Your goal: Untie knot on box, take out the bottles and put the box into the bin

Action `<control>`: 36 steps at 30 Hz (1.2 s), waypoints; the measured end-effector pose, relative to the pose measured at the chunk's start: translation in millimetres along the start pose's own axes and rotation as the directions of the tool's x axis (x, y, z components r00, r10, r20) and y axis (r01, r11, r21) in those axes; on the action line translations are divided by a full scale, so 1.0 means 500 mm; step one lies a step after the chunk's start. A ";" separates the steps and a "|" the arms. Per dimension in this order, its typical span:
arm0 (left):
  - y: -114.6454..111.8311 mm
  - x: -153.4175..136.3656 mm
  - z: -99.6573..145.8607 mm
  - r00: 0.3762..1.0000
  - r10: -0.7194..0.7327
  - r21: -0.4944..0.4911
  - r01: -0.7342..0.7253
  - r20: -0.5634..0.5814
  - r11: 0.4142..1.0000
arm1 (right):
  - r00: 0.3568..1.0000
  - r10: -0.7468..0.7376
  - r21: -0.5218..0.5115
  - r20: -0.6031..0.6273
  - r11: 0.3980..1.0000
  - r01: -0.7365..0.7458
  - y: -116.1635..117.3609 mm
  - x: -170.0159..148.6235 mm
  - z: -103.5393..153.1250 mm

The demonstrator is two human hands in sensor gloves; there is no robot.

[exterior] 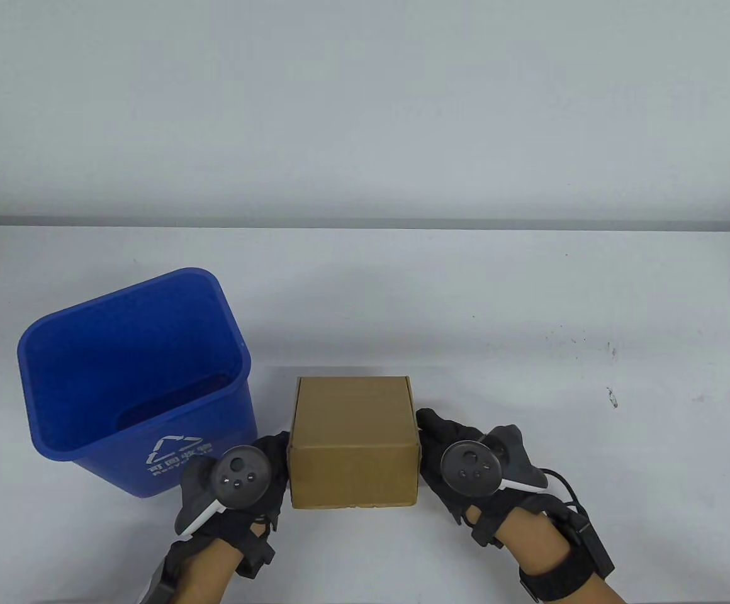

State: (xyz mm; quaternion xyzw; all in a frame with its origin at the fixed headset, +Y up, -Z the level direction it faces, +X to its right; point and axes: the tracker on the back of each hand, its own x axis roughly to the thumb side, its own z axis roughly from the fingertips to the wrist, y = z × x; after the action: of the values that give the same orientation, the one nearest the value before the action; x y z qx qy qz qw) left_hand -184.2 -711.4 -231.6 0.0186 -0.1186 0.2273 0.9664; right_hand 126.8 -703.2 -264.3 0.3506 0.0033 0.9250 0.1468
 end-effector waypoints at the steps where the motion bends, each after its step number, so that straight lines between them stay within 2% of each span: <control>1: 0.002 -0.001 0.001 1.000 0.003 0.006 -0.003 0.002 1.000 | 1.000 -0.008 -0.008 0.003 1.000 0.008 -0.002 0.001 0.001; 12: 0.027 -0.005 0.015 0.995 0.090 0.124 -0.095 0.049 0.988 | 0.994 -0.101 -0.063 0.033 0.993 0.103 -0.021 0.003 0.008; 17: 0.035 -0.007 0.019 0.992 0.114 0.143 -0.121 0.054 0.982 | 0.984 -0.172 -0.067 0.035 0.982 0.174 -0.022 0.000 0.009; 26: 0.015 -0.013 0.009 0.992 0.121 0.053 -0.122 0.029 0.991 | 0.962 -0.272 -0.045 -0.010 0.961 0.271 -0.010 -0.020 0.005; 32: 0.024 -0.016 0.010 0.990 0.138 0.017 -0.138 0.018 0.990 | 0.958 -0.287 -0.043 -0.023 0.957 0.286 -0.017 -0.026 0.006; 33: 0.030 -0.016 0.013 0.990 0.143 0.004 -0.143 0.014 0.990 | 0.959 -0.281 -0.054 -0.026 0.959 0.280 -0.023 -0.027 0.007; 36: 0.057 -0.017 0.029 0.971 0.231 0.050 -0.235 0.066 0.971 | 0.960 -0.278 -0.161 -0.036 0.950 0.269 -0.056 -0.039 0.021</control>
State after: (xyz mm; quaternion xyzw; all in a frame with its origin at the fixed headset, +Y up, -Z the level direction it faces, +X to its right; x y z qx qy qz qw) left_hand -207.3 -690.9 -220.3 0.0393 -0.1423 0.3417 0.9281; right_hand 154.9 -682.5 -272.1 0.3070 -0.0155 0.9031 0.3000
